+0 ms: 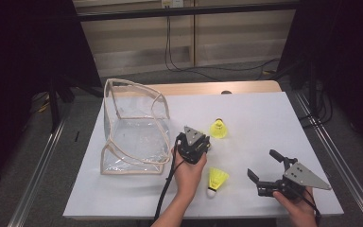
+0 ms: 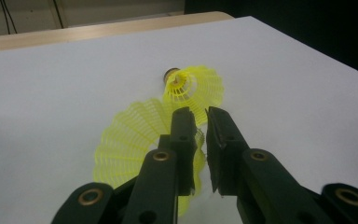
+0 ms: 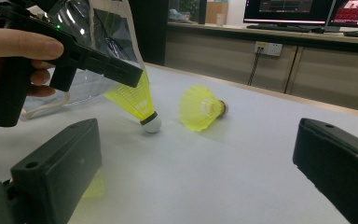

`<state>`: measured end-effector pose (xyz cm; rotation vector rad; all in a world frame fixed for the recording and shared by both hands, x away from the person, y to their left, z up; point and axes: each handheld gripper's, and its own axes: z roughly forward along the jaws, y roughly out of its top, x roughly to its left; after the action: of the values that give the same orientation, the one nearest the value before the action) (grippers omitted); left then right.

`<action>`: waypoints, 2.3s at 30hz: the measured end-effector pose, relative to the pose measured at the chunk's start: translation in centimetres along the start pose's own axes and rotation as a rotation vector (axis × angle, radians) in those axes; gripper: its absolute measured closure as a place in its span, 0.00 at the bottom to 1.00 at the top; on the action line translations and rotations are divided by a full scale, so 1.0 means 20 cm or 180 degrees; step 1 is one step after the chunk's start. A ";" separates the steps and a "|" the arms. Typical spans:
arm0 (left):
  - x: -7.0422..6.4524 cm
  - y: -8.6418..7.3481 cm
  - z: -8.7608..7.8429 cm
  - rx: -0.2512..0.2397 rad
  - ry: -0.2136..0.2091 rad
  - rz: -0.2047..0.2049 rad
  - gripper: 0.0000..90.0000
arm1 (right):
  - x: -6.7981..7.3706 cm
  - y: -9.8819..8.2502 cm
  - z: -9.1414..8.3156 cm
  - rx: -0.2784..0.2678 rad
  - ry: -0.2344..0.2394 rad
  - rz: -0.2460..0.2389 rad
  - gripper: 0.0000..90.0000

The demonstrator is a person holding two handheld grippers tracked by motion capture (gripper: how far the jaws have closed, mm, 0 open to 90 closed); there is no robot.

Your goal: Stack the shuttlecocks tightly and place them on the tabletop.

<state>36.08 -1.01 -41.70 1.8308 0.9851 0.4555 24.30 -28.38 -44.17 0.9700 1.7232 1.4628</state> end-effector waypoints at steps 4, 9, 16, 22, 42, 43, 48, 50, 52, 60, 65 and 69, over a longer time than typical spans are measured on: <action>0.00 0.01 0.01 -0.0013 0.0016 0.0015 0.90 | 0.00 0.00 0.00 0.0001 -0.0002 -0.0002 0.01; -0.01 0.01 0.03 -0.0012 0.0036 0.0009 0.90 | 0.00 0.00 0.00 0.0006 -0.0008 -0.0001 0.01; 0.00 0.00 0.06 -0.0026 0.0086 0.0040 0.90 | 0.00 0.00 0.00 0.0001 0.0000 -0.0010 0.01; -0.01 0.00 0.10 0.0003 0.0068 0.0061 0.90 | 0.00 0.00 0.00 0.0005 -0.0007 0.0001 0.01; 0.03 0.01 0.10 0.0049 0.0118 0.0090 0.98 | -0.01 0.00 -0.01 -0.0006 -0.0011 -0.0002 0.01; 0.03 0.01 0.10 0.0039 0.0142 0.0092 0.98 | -0.01 0.00 -0.01 -0.0007 -0.0006 0.0000 0.01; 0.05 0.02 0.08 0.0084 0.0220 0.0153 0.98 | -0.01 0.00 0.00 -0.0001 -0.0004 -0.0004 0.01; 0.06 0.02 0.07 0.0093 0.0234 0.0175 0.98 | -0.01 0.00 -0.01 -0.0006 -0.0004 -0.0008 0.01; 0.06 0.02 0.07 0.0106 0.0262 0.0213 0.98 | -0.01 0.00 -0.01 -0.0004 -0.0009 -0.0004 0.01; 0.08 0.02 0.06 0.0142 0.0371 0.0290 0.98 | 0.00 0.00 -0.01 0.0001 -0.0010 -0.0007 0.01; 0.08 0.02 0.06 0.0180 0.0442 0.0367 0.98 | 0.00 0.00 -0.01 0.0007 -0.0008 -0.0016 0.01; 0.07 0.02 0.07 0.0209 0.0438 0.0383 0.98 | -0.01 0.00 -0.01 0.0003 -0.0011 -0.0010 0.01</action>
<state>38.03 -0.66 -42.11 1.9455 0.9957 0.6363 24.24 -28.54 -44.20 0.9694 1.7225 1.4576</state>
